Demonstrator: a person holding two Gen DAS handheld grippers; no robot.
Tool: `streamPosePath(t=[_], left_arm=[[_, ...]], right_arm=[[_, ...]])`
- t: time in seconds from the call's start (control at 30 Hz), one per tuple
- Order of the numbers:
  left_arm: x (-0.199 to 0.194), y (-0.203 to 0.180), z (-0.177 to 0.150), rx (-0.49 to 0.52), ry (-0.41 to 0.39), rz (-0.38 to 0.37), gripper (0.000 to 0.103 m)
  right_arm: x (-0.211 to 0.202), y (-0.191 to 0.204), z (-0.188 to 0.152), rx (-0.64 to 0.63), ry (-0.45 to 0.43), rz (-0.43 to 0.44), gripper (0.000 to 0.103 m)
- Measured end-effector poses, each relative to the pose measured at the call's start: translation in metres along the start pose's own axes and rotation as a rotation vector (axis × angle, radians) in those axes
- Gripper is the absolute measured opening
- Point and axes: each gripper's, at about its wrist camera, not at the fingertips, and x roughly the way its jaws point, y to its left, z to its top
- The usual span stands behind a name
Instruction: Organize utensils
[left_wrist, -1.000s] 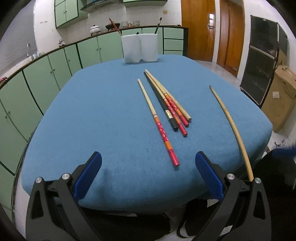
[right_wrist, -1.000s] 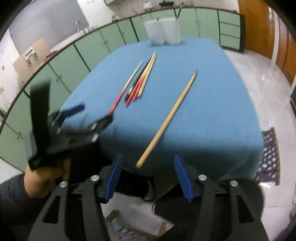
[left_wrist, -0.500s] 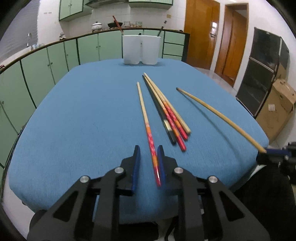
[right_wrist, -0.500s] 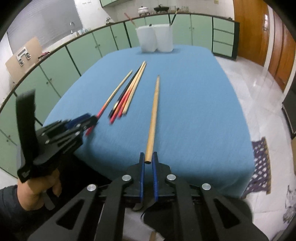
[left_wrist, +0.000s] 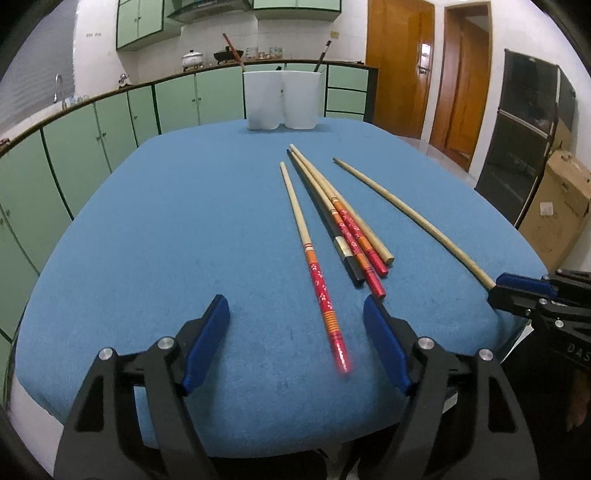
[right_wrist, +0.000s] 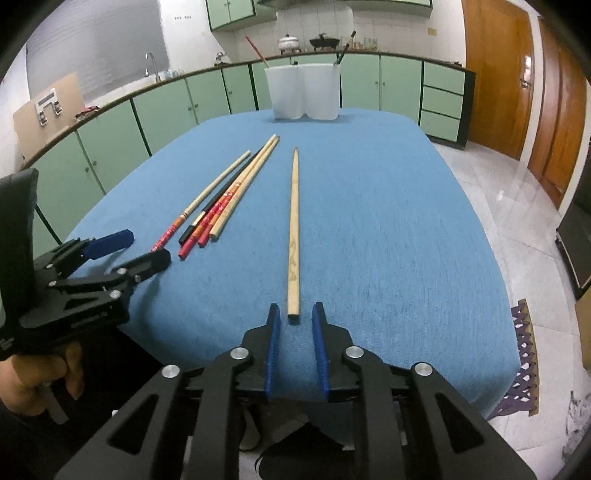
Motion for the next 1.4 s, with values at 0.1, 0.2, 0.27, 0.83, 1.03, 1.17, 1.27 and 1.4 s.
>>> streamPosePath(t=[0.1, 0.2, 0.27, 0.83, 1.03, 1.17, 1.27, 1.4], left_arm=[[-0.001, -0.003, 0.0, 0.015, -0.005, -0.005, 0.053], [-0.005, -0.005, -0.001, 0.016, 0.004, -0.017, 0.04], [-0.008, -0.006, -0.004, 0.009, 0.012, -0.017, 0.038], [-0.053, 0.014, 0.032, -0.13, -0.048, -0.081, 0.005], [-0.092, 0.027, 0.083, -0.129, -0.159, -0.086, 0.005], [-0.103, 0.034, 0.129, -0.09, -0.204, -0.1, 0.005], [-0.099, 0.042, 0.163, -0.088, -0.192, -0.137, 0.005], [-0.088, 0.048, 0.199, -0.065, -0.166, -0.167, 0.005]], right_arm=[[0.004, 0.005, 0.001, -0.027, -0.012, -0.024, 0.021], [0.004, 0.005, 0.001, -0.029, -0.01, -0.019, 0.019], [0.004, 0.003, 0.0, -0.018, -0.009, -0.011, 0.019], [-0.054, 0.006, 0.037, 0.024, -0.154, -0.005, 0.006], [-0.091, 0.01, 0.09, 0.011, -0.235, 0.017, 0.006], [-0.097, 0.01, 0.13, -0.023, -0.237, 0.024, 0.006], [-0.095, 0.012, 0.163, -0.06, -0.217, 0.021, 0.006], [-0.09, 0.014, 0.205, -0.094, -0.182, 0.029, 0.006]])
